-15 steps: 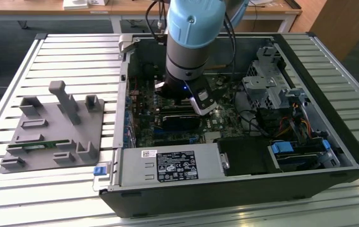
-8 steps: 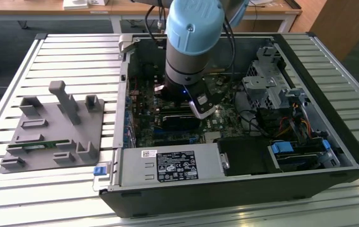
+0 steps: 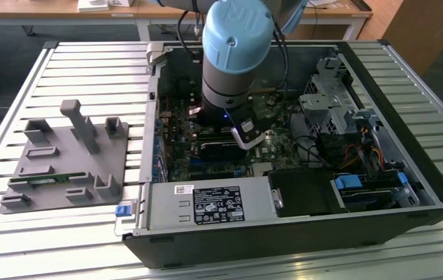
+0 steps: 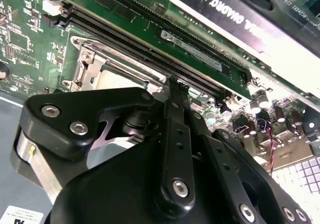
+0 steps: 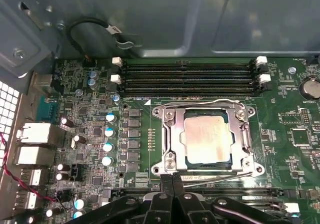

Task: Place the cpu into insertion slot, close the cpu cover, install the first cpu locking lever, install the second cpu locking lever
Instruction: 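Install the second cpu locking lever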

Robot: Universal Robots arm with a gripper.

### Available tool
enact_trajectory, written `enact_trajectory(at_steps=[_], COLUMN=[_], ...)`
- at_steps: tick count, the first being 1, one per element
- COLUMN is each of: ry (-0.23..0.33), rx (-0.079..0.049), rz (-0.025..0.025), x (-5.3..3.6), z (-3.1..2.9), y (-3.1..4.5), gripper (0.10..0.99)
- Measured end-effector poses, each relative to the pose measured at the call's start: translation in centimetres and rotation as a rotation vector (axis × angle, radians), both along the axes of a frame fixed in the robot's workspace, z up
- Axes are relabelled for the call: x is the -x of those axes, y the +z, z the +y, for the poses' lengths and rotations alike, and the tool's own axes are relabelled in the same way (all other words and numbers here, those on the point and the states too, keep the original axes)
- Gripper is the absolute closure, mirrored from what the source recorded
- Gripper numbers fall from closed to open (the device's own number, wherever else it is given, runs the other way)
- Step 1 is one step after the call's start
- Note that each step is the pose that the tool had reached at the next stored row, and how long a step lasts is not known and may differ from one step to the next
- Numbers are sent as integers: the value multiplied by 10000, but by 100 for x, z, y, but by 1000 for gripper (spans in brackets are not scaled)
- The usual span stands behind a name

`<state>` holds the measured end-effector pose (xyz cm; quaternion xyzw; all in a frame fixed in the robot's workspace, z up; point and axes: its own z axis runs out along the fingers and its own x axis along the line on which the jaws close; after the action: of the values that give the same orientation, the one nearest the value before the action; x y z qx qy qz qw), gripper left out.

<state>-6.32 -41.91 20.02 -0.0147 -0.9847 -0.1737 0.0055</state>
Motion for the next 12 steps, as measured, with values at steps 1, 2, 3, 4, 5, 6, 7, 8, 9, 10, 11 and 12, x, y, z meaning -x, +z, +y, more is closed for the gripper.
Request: enact_trajectory(at_steps=[1,2,3,4,5,6,7,8,9,10,11,12], ry=[0,0,2,3,2,1,0,-1,0,0,1,1], rx=[-12,-31,-52,-78,-110,-150,-188,-225,-262,-299,-328,-342], rz=[2,2,2,2,2,1,1,2,1,1,1,0], x=[5,10,13,15,17,18,19,20,20,21,22,22], z=[-3,-5,-6,-6,-6,-6,-6,-6,-6,-7,-7,-8], y=[-4,-8,-12,-16,-20,-23,-26,-29,-33,-36,-40,-46], gripper=[980,980,980,980,980,980,980,980,980,980,980,980])
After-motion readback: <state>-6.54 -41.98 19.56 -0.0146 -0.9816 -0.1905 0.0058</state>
